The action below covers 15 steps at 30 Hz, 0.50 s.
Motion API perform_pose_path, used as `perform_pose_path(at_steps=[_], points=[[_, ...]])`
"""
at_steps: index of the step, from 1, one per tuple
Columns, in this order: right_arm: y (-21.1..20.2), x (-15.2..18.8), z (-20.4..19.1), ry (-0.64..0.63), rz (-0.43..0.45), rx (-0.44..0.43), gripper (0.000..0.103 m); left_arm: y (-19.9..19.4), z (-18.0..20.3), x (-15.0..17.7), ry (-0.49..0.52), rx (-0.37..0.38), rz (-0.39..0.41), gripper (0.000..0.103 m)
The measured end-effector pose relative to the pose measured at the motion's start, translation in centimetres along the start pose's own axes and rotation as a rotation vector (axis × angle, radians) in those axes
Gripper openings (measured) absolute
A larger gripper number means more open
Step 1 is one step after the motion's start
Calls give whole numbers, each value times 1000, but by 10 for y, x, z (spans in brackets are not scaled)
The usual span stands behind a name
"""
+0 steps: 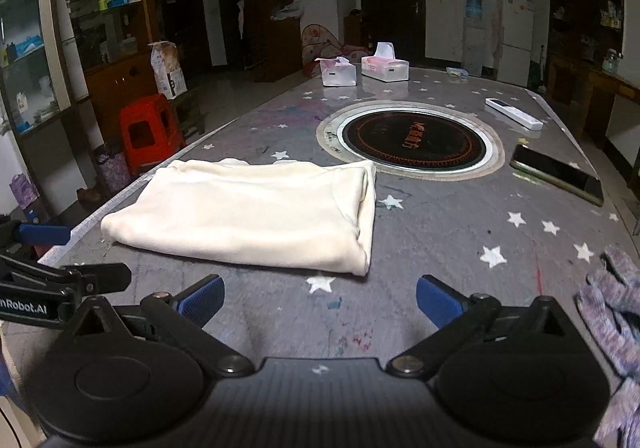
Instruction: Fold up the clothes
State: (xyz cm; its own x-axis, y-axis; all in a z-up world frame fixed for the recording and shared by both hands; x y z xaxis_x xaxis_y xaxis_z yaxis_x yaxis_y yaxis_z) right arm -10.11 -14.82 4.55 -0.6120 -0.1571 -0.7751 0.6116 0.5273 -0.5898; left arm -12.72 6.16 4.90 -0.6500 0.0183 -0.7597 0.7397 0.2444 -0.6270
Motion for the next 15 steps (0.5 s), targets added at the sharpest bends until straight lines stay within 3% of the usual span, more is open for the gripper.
perform_pose_path(at_steps=[15], points=[[-30, 27, -20, 18, 70, 68, 103, -34, 2, 19, 3, -4, 35, 103]])
Point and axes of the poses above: each gripper's, at about its wrist camera, not at the fingertips, and y roughly the way its jaws point, z to its right, x to its underside, the point moved 2 cm from there along y, roughly the way its jaws point, and after that the axes turned 14 degrees about -x, right-handed, at the moved point
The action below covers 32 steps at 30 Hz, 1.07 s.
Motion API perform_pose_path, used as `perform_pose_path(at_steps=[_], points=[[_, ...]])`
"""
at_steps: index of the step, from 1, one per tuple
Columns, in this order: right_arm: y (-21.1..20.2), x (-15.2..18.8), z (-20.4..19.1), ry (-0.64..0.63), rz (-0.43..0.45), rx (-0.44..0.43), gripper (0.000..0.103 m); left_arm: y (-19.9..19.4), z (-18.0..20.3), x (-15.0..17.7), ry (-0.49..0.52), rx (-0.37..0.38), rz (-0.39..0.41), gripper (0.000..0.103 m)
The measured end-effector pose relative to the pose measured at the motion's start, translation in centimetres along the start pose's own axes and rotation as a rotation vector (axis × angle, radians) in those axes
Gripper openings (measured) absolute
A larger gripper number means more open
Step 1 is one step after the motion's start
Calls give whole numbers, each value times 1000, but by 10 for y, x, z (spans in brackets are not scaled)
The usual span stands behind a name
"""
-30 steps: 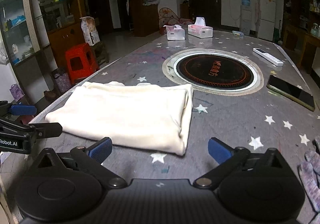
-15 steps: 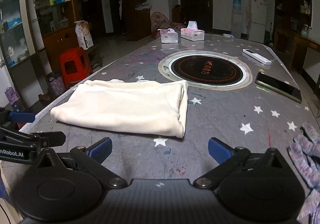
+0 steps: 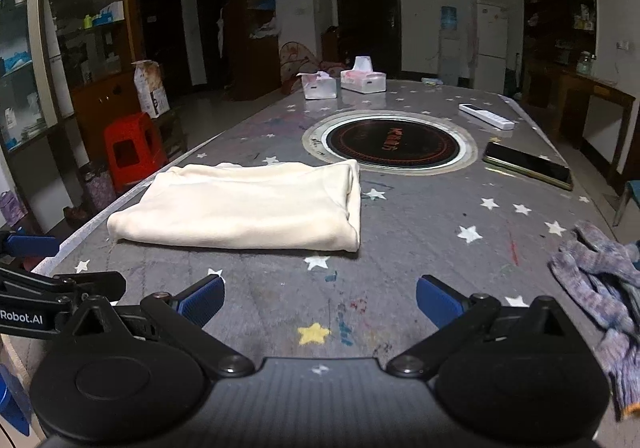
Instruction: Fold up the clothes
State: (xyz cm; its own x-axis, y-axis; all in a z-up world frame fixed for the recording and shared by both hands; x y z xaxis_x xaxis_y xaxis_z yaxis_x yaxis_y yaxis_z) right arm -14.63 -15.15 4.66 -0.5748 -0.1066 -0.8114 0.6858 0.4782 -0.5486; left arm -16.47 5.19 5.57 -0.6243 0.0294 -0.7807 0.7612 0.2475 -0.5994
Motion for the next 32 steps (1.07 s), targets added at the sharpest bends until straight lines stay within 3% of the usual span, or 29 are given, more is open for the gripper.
perform_pose_path(at_steps=[12, 32], points=[[-39, 15, -20, -75, 54, 64, 103, -35, 5, 15, 4, 24, 56, 103], [-59, 32, -30, -110, 104, 117, 103, -54, 12, 25, 11, 56, 90, 103]])
Point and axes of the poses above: each gripper's, at about its wrist camera, not at the fingertips, and y roughly the way its jaws point, z to its right, x to its underside, the point moved 2 cm from there along y, roughly the way its jaws point, and after that the axes turned 14 degrees about -x, right-handed, at the moved point
